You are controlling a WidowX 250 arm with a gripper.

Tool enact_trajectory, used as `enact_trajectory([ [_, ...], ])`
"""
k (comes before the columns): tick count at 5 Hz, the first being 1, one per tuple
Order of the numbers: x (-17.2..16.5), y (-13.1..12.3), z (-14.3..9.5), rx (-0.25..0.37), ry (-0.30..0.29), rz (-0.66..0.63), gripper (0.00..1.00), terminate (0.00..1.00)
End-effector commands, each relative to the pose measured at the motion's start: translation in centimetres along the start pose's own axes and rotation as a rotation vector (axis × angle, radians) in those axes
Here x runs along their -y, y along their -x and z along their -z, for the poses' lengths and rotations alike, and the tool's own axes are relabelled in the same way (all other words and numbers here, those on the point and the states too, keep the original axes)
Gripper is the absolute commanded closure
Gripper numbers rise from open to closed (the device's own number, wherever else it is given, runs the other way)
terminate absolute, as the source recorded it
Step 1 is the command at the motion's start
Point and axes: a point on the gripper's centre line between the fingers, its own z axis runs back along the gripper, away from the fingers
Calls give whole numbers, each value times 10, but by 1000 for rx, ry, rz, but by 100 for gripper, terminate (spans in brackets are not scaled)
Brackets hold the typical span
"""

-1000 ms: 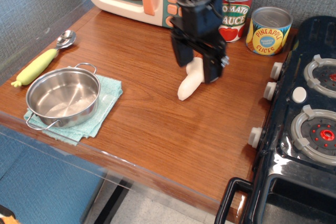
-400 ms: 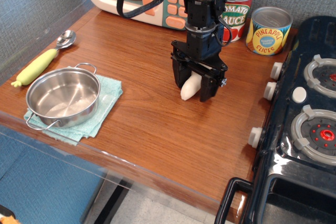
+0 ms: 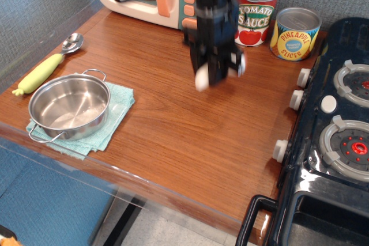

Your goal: Put the mushroom under the microwave to the right of the spoon.

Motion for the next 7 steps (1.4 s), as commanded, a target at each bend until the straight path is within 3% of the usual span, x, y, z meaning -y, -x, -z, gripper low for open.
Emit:
enact_trajectory([
  [1,-77,16,-47,87,-97,-143,100,0],
  [3,-141,43,-28,2,-156,-212,100,0],
  [5,-168,61,-13,-60,-152,-223,100,0],
  [6,-162,59,-12,-33,-103,-166,0,0],
  [7,-161,56,-30,15,-113,-160,0,0],
])
